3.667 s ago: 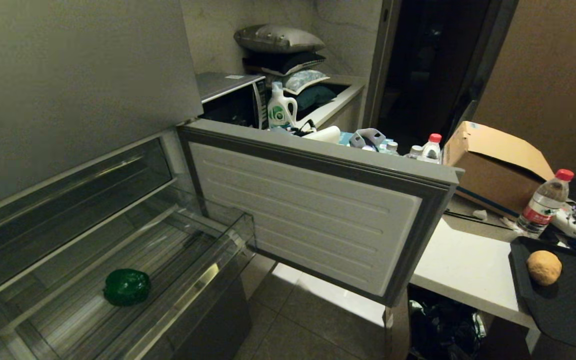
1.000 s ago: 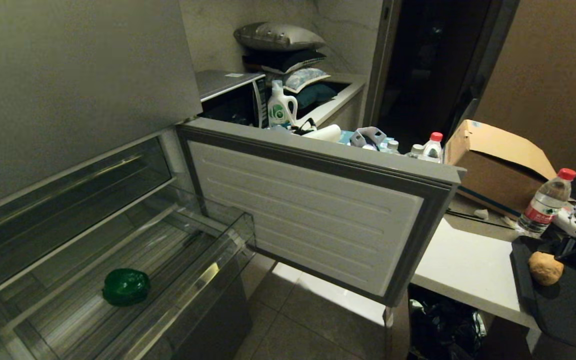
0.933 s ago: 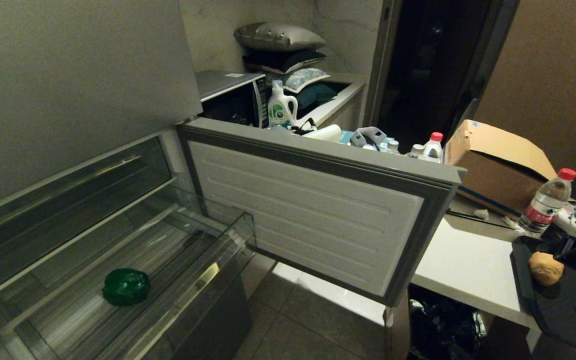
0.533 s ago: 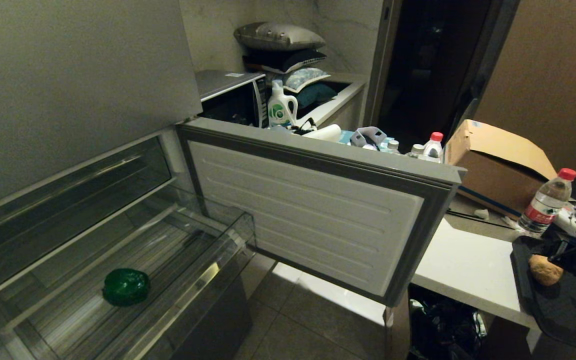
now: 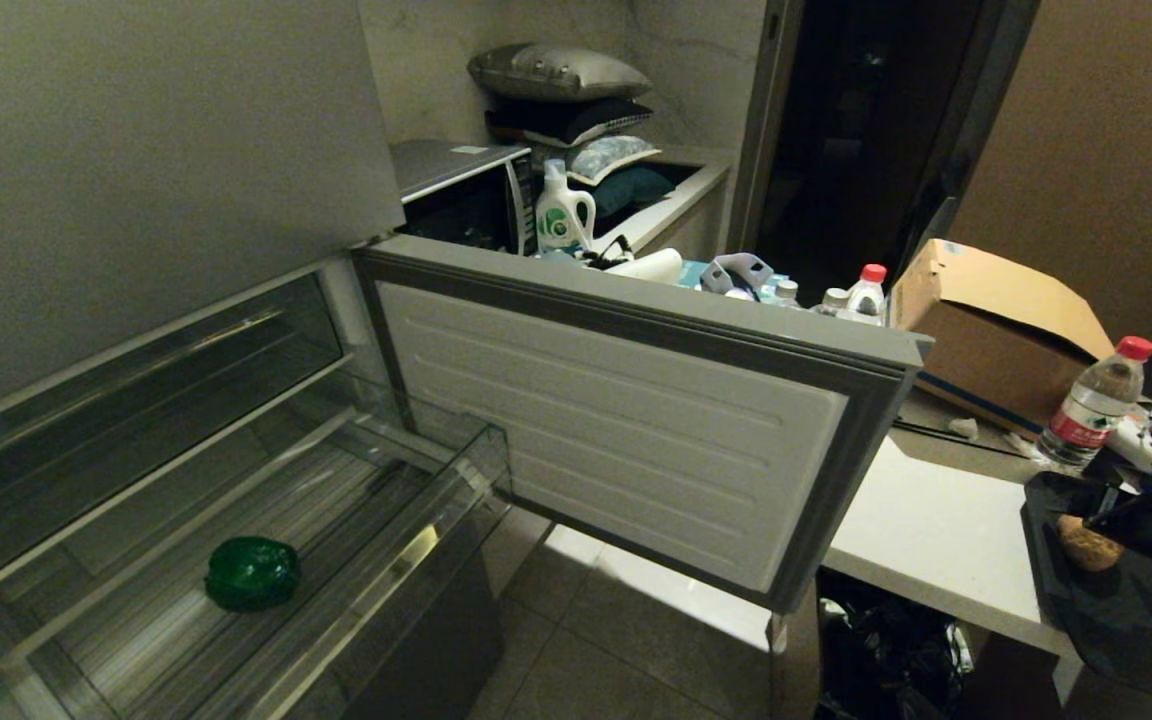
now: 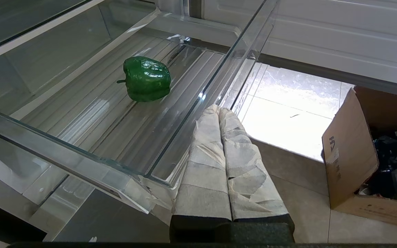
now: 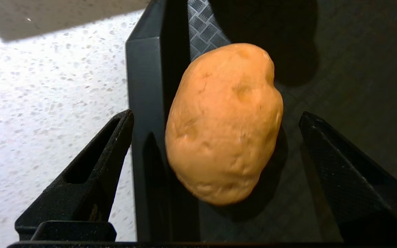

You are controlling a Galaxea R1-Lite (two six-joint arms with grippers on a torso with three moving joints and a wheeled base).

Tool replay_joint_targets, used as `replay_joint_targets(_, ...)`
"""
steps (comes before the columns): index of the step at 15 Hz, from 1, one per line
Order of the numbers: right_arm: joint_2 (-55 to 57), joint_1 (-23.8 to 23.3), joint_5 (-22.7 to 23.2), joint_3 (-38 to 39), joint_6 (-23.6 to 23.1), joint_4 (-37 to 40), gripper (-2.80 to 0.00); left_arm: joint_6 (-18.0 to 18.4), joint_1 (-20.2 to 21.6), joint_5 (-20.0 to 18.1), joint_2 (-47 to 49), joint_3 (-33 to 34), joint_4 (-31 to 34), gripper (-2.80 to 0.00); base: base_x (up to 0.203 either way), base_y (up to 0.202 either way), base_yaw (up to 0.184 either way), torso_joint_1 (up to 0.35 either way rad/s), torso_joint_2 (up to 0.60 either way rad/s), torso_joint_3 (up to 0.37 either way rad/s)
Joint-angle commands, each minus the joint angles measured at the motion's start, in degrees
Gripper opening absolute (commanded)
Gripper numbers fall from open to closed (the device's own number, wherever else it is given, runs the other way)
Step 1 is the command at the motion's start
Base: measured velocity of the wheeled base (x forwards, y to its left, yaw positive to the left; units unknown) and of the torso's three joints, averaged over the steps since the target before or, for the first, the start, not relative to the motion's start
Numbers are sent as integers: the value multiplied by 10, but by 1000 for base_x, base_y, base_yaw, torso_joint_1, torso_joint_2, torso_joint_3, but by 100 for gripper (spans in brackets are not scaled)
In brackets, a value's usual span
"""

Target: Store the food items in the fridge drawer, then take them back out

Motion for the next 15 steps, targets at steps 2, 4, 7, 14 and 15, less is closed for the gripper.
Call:
replay_joint_targets(2, 21, 0, 8, -9, 0, -1, 0, 0, 0, 0, 1, 0, 0, -280, 0, 0, 0, 0, 0, 0)
replay_joint_targets(4, 22, 0, 15, -13, 0, -1, 0, 0, 0, 0, 1, 0, 0, -280, 0, 0, 0, 0, 0, 0)
replay_joint_targets(7, 29, -1, 16, -17, 1, -2, 0, 0, 0, 0, 1, 0, 0, -280, 0, 0, 0, 0, 0, 0)
replay_joint_targets(14, 19, -1, 16, -14, 1, -2, -280, 0, 0, 0, 1, 0, 0, -280, 0, 0, 0, 0, 0, 0)
replay_joint_targets(15, 6, -1, 16, -10, 2, -1, -280, 0, 0, 0, 1, 0, 0, -280, 0, 0, 0, 0, 0, 0)
